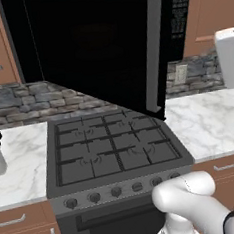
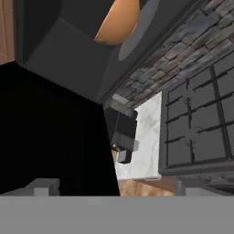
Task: The microwave is finished heating the shrimp and eggplant. Take the bowl containing the food and place it on the dining counter.
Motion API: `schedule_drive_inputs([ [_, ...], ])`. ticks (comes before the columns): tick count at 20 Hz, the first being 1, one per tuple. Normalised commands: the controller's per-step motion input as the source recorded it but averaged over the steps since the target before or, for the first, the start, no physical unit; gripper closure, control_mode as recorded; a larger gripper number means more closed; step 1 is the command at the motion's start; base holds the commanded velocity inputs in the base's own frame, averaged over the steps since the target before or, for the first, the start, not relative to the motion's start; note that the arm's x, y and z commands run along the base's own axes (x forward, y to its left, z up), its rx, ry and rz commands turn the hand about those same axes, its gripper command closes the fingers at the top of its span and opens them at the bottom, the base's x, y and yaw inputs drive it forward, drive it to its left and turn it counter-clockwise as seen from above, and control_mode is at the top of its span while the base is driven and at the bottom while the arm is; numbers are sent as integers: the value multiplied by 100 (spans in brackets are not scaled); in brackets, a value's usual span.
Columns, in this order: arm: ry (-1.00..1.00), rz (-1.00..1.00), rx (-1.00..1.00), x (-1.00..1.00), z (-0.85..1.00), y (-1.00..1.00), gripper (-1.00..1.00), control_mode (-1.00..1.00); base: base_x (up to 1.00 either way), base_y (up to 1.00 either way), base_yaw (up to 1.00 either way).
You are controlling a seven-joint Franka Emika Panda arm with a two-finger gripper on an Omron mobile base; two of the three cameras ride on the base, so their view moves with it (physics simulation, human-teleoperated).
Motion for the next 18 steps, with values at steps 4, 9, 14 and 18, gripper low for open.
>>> schedule_drive_inputs([
  [4, 27, 5, 31, 74, -20, 85, -100, -100, 0, 0, 0],
  [9, 16, 0, 22, 58, -10, 100, -100, -100, 0, 0, 0],
  [14, 12, 3, 10, 4, 0, 100, -100, -100, 0, 0, 0],
  [18, 11, 12, 0, -49, 0, 100, -100, -100, 0, 0, 0],
])
